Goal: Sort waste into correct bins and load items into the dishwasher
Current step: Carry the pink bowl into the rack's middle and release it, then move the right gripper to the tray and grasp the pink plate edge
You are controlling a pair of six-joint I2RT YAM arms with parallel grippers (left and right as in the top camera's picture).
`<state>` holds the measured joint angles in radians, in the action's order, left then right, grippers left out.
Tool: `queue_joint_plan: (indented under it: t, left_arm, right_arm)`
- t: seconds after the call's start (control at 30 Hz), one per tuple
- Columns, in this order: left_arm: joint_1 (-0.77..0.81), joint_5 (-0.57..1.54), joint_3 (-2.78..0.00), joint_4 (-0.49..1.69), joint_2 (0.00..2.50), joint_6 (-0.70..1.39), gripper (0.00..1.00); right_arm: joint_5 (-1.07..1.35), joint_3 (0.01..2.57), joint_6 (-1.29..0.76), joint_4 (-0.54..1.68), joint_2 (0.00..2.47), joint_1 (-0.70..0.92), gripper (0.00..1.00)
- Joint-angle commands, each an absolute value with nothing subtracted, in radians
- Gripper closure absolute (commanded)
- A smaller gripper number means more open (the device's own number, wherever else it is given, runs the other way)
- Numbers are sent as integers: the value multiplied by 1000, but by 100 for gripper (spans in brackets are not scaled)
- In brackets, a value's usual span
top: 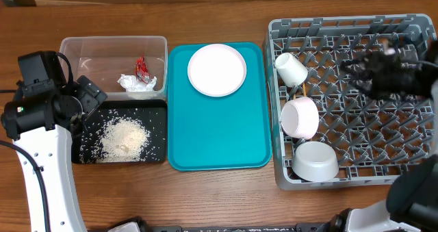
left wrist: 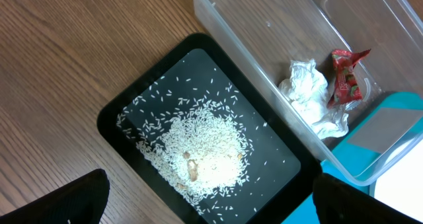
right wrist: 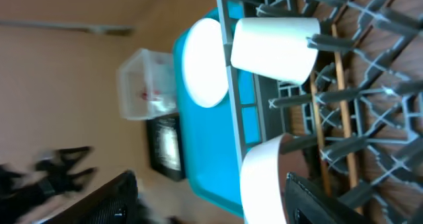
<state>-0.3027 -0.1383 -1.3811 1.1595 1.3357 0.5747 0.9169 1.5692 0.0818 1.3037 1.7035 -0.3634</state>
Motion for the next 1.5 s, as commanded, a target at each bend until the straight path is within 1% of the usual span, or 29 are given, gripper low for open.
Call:
queue_joint_plan:
  t: [0.0,0.17,0.2,0.3,0.33,0.47,0.5,0.7,1.03,1.2,1.47]
  left_arm:
    - [-301,-134,-1396,1159,1341,587,0]
    - [-301,-134,-1396,1159,1341,587,0]
    - [-301,-134,-1396,1159,1341,587,0]
    - [-301,-134,-1396,1159,1341,587,0]
    - [-301,-134,-1396,1159,1341,587,0]
    - [-300,-134,-1396,1159,1341,587,0]
    - [-301,-134,-1396,1159,1341,587,0]
    - [-301,-134,-1396,1159,1341,587,0]
    - [-301,-134,-1396,1159,1341,587,0]
    - [-301,-134,-1396,1159,1341,587,0]
    - [-300,-134,-1396,1159,1341,587,0]
  right_arm:
    - [670,1672,-60,1278,1644,-201,28]
    - [379,1694,-154,1156,1647,99,28]
    - [319,1694,-166,1129,1654,165,27]
    - [191,1694,-173,1051,1684,331,18]
    - [146,1694,-173,1023,1700,383,13]
    - [-21,1694,-211,945,1773,515,3]
    - [-52,1694,-224,927,1795,536,2]
    - [-82,1694,-241,821,1919,564,0]
    - [-83,1694,-236,667,2096,539,0]
    - [-132,1694,-237,596,2162,531,0]
    - [-137,1694,-236,466,2272,486,0]
